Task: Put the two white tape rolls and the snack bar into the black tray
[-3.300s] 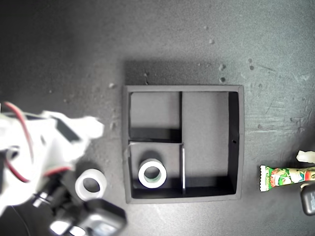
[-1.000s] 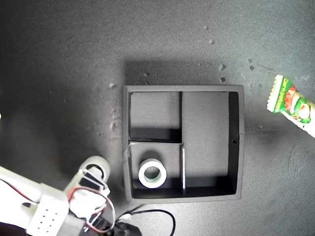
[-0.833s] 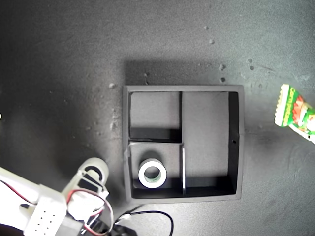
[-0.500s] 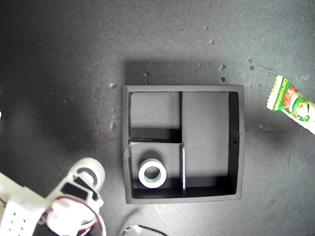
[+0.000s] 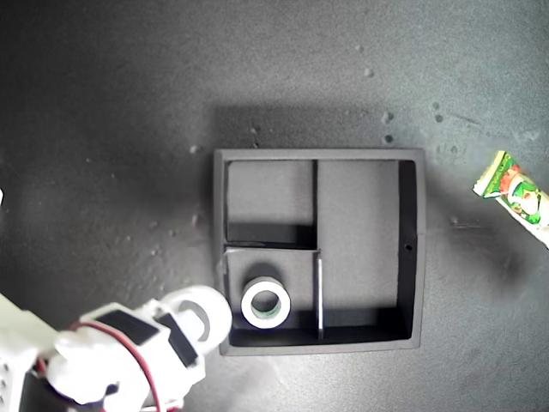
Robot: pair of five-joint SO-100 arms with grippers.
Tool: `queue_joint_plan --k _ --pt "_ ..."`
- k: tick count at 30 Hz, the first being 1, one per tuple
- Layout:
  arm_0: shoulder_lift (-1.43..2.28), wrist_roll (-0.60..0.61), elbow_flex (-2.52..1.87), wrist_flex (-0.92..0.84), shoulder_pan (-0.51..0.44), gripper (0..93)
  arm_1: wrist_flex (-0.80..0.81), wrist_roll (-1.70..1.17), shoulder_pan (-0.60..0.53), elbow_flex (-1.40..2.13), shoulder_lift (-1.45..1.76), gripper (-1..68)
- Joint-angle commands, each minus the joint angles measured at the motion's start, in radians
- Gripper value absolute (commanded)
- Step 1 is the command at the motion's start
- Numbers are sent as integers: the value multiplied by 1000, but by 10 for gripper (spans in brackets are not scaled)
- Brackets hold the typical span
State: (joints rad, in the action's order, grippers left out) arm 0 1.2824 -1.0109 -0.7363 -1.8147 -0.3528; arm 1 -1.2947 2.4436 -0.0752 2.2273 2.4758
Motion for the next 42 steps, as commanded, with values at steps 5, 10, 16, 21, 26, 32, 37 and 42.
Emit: queue_joint_plan --k 5,10,16,21,26,32,37,42 --pt "-121 127 261 -14 58 0 153 -943 219 -126 8 -5" --pt "-178 160 282 -14 167 0 247 -1551 202 -236 3 -5" --pt "-307 170 334 -15 242 0 268 -1974 48 -319 2 -5" --pt "-397 141 367 -15 253 0 442 -2105 -5 -233 -37 -5" --pt "-479 117 437 -15 242 0 565 -2145 -11 -299 -331 -5" --pt "-575 120 529 -15 261 0 591 -2163 -23 -417 -581 -5" --pt "-646 121 597 -15 273 53 629 -2163 -52 -477 -712 -5" --pt "-598 112 574 -18 273 97 600 -2163 -60 -612 -899 -5"
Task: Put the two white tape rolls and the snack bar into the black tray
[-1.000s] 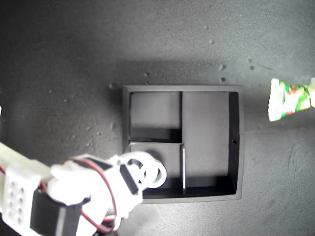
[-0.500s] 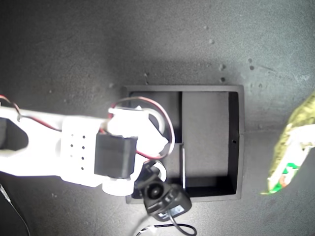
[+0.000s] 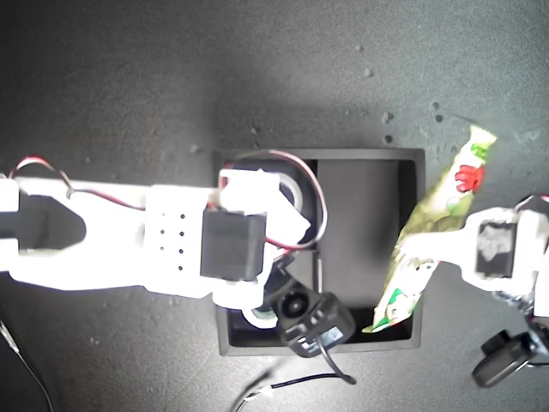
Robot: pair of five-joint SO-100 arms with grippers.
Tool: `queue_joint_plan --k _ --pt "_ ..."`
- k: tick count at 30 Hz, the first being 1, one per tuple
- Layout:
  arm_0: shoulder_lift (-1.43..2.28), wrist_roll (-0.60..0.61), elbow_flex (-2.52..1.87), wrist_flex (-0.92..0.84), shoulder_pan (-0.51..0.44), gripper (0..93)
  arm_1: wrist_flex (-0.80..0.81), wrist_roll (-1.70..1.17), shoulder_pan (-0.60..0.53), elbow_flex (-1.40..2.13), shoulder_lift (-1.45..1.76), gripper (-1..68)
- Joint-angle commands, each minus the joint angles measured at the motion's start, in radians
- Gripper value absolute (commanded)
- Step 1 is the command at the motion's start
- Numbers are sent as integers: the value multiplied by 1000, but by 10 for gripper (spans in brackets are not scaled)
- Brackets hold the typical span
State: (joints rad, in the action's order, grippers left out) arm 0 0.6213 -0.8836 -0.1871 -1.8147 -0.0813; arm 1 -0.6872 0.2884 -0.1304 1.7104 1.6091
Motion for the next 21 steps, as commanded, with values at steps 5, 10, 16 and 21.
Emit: queue_joint_plan --k 5,10,16,21 --pt "273 -21 -123 -18 0 101 -12 -17 -20 -155 -97 -5" --pt "621 -54 -393 -18 8 92 -17 -11 -48 -141 -98 -1" --pt "1112 -181 -862 -9 41 79 -80 20 -61 -127 -94 186" --pt "1466 -225 -1307 127 44 3 -212 17 -26 -209 -81 273"
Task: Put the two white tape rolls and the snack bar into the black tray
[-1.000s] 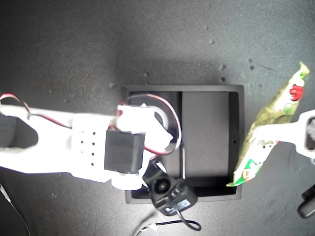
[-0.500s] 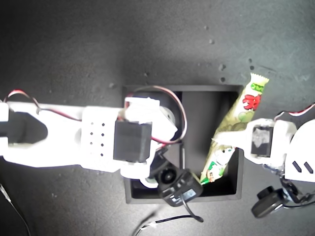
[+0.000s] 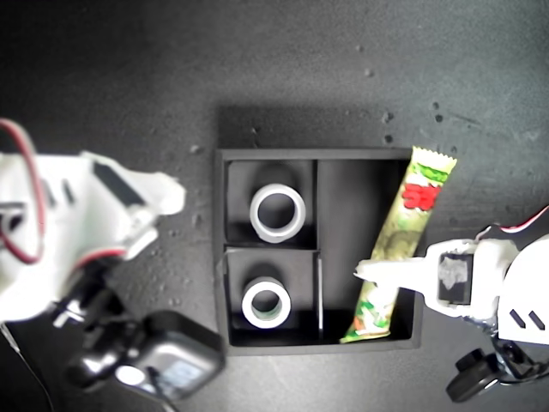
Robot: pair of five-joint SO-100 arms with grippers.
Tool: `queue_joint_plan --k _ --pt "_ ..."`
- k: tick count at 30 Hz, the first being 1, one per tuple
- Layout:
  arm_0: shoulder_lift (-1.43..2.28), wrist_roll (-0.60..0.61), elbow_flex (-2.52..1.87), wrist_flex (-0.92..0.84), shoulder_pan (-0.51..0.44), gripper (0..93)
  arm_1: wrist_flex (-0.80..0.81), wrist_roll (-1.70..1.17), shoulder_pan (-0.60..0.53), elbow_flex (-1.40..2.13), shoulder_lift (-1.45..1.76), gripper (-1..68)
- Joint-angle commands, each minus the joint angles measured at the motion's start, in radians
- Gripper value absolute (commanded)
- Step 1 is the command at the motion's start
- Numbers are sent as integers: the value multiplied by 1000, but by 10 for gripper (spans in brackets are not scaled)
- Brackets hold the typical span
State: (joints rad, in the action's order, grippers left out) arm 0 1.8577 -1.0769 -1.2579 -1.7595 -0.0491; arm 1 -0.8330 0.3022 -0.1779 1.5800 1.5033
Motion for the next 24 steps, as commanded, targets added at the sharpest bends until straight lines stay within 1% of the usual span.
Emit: queue_joint_plan --k 1,4,7,10,12,13,15,16,17,19,20,22,24 --pt "291 -44 -325 97 12 2 -92 2 31 -103 25 303" --pt "465 -75 -560 186 -2 1 -172 3 48 -183 26 349" --pt "580 -101 -755 304 -41 1 -276 46 58 -314 26 345" --pt "618 -117 -897 416 -72 1 -423 192 89 -483 31 237" --pt "620 -124 -974 485 -87 1 -525 362 115 -572 63 184" --pt "620 -132 -1006 505 -94 1 -565 445 121 -591 100 164" --pt "634 -152 -1081 532 -100 1 -649 614 124 -588 209 101" --pt "653 -160 -1123 554 -101 1 -686 686 123 -557 275 76" --pt "678 -170 -1166 578 -106 1 -703 744 121 -495 357 71" --pt "719 -190 -1233 611 -120 1 -690 836 120 -301 561 57" --pt "735 -199 -1258 620 -127 1 -666 887 127 -170 681 45" --pt "758 -222 -1301 627 -143 0 -563 959 149 138 959 -1" --pt "776 -239 -1341 643 -153 0 -494 1002 176 419 1239 -3"
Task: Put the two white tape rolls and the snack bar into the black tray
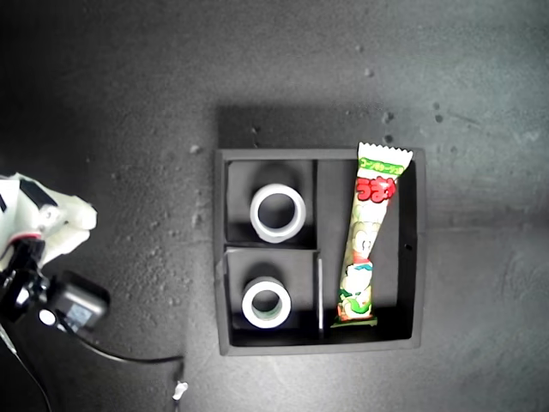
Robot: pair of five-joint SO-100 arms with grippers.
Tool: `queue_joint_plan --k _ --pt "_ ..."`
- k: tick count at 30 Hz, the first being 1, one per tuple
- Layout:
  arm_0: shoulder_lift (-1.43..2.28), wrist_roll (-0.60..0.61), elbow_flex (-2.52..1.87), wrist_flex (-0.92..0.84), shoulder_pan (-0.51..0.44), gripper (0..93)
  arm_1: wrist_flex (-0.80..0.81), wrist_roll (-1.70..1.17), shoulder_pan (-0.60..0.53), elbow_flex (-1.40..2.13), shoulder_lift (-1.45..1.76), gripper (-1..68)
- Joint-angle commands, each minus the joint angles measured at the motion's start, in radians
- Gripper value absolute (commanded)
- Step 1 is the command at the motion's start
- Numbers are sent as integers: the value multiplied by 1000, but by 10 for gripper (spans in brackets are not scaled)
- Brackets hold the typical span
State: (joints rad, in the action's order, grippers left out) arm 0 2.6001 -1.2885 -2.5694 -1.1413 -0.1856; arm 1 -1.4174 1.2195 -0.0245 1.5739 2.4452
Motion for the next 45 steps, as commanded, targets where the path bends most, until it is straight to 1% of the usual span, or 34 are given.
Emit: queue_joint_plan --k 1,4,9,11,15,19,21,23,24,30,36,39,42,45 --pt "41 -34 -51 35 -20 0 94 103 40 534 417 -3" --pt "49 -37 -100 72 -28 0 94 110 58 788 672 -4" --pt "46 -20 -163 152 -32 0 114 71 54 1017 904 -4" --pt "46 -6 -192 193 -34 0 114 28 57 1051 904 -5" --pt "52 17 -244 245 -37 0 213 -112 60 1161 904 -5" --pt "204 5 -359 250 -26 0 278 -164 87 1287 904 -4" --pt "374 5 -428 199 -21 0 305 -179 91 1344 904 -4" --pt "611 9 -494 80 -15 0 333 -189 91 1391 905 -4" --pt "765 12 -531 -9 -12 0 351 -201 89 1414 905 -5" --pt "784 -2 -569 -55 -2 1 442 -247 72 1546 905 -5" --pt "784 -34 -569 -92 3 1 339 -198 91 1551 905 -5" --pt "784 0 -569 -92 -9 0 325 -181 89 1551 905 -4" --pt "784 0 -569 -117 -6 1 293 -143 95 1551 905 -2" --pt "784 25 -569 -118 -6 4 258 -101 48 1551 905 23"
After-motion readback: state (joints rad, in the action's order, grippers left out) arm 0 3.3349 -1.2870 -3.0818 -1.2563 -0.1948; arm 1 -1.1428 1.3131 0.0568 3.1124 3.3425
